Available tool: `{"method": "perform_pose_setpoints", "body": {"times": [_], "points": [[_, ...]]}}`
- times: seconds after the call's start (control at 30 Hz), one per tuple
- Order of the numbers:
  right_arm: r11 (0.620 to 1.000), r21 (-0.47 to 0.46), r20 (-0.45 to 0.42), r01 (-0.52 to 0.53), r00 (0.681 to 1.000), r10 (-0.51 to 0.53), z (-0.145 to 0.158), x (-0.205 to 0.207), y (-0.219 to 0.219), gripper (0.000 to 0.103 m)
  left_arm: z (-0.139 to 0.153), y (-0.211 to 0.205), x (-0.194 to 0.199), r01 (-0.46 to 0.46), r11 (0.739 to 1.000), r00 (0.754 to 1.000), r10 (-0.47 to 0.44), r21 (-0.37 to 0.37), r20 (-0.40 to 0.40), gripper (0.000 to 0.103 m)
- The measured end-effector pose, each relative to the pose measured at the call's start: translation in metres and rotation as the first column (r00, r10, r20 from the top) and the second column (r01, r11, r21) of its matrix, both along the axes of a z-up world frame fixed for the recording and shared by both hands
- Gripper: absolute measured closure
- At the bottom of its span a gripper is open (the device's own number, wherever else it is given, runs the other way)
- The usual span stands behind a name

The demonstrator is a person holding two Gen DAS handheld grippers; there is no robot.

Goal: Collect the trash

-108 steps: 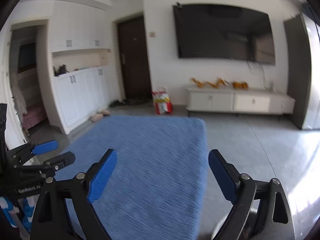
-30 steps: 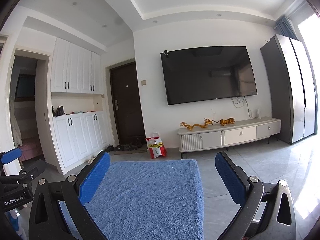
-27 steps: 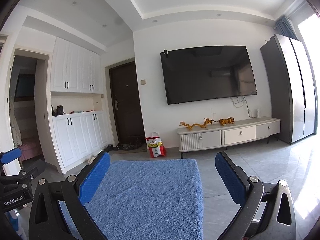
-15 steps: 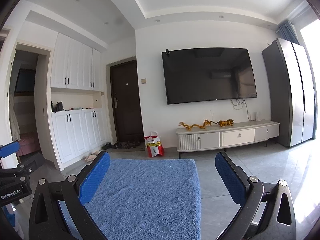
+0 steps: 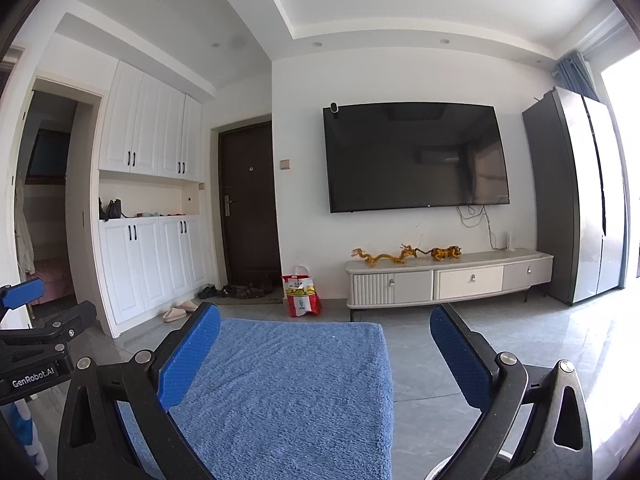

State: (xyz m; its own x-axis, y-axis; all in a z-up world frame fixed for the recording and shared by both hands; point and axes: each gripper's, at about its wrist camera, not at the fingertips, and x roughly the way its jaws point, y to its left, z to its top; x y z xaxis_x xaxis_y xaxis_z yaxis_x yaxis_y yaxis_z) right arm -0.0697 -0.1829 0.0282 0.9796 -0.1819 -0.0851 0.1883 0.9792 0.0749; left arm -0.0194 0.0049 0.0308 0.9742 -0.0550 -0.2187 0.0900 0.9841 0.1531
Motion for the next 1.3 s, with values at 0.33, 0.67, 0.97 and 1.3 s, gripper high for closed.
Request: {"method": "perform_pose_setpoints", "body": {"times": [0.33, 0.67, 0.97, 1.3], "points": [[1.000, -0.003, -0.001, 0.004, 1.000, -0.004, 0.001, -0.003, -0.003, 0.000, -0.003, 0.001, 0.008, -0.009, 1.000, 1.000, 0.009, -0.011, -0.013, 0.013], [1.000, -0.002, 0.000, 0.009, 1.000, -0.009, 0.002, -0.005, -0.009, 0.000, -0.002, 0.000, 0.006, -0.007, 1.000, 1.000, 0.007, -0.012, 0.000, 0.013], [1.000, -0.003, -0.003, 0.014, 1.000, -0.014, 0.003, -0.007, -0.016, 0.000, -0.001, -0.002, 0.004, -0.014, 1.000, 1.000, 0.014, -0.011, -0.001, 0.014], [1.000, 0.000, -0.002, 0.028, 1.000, -0.028, 0.004, -0.006, -0.024, 0.000, 0.002, -0.001, 0.000, -0.021, 1.000, 0.999, 0.021, -0.003, 0.028, 0.013]]}}
